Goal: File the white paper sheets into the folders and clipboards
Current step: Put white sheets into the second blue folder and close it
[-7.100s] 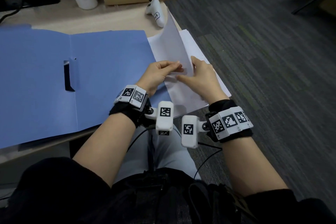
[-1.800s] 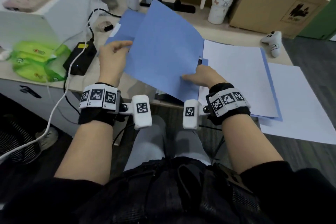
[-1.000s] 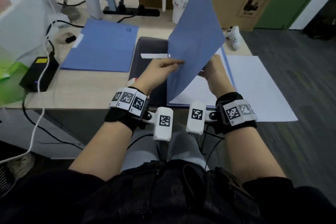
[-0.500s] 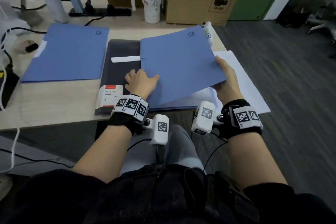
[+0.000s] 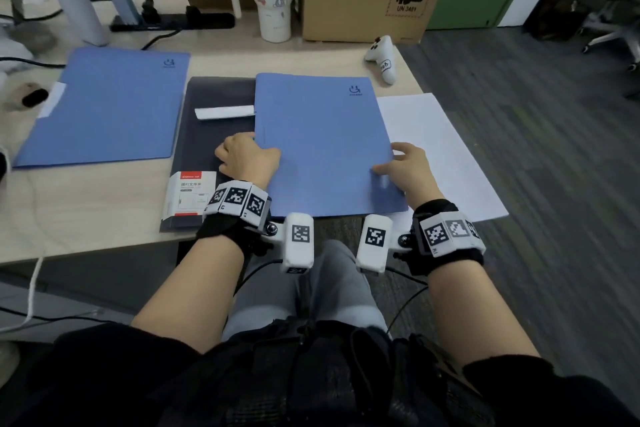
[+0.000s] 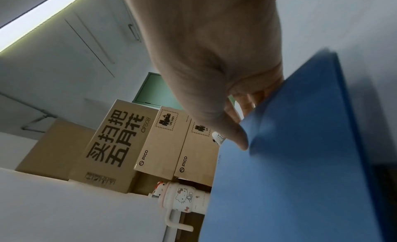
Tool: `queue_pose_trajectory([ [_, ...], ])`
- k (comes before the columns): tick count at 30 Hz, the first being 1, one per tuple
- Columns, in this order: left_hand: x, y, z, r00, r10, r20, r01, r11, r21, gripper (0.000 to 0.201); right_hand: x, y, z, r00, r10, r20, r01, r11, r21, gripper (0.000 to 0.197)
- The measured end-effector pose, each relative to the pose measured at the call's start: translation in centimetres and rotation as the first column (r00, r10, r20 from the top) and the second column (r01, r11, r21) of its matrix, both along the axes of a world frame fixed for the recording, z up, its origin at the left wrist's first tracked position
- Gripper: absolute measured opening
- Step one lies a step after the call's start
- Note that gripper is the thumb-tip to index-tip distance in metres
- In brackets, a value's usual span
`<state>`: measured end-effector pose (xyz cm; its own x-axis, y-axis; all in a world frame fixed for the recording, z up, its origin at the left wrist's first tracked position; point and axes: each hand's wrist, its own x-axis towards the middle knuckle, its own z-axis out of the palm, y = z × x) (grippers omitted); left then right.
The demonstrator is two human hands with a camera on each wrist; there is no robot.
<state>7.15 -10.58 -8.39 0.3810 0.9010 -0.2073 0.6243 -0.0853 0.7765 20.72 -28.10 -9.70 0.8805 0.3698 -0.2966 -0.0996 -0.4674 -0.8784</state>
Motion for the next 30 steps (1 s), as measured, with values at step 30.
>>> queue_pose_trajectory([
  [30, -4.1, 5.8, 4.4, 0.954, -0.179, 0.24, 0.011, 0.823, 0.569, 0.019, -0.7, 1.8, 4.5, 0.994, 0.08, -0.072, -0.032, 0.855, 0.517, 0.016],
])
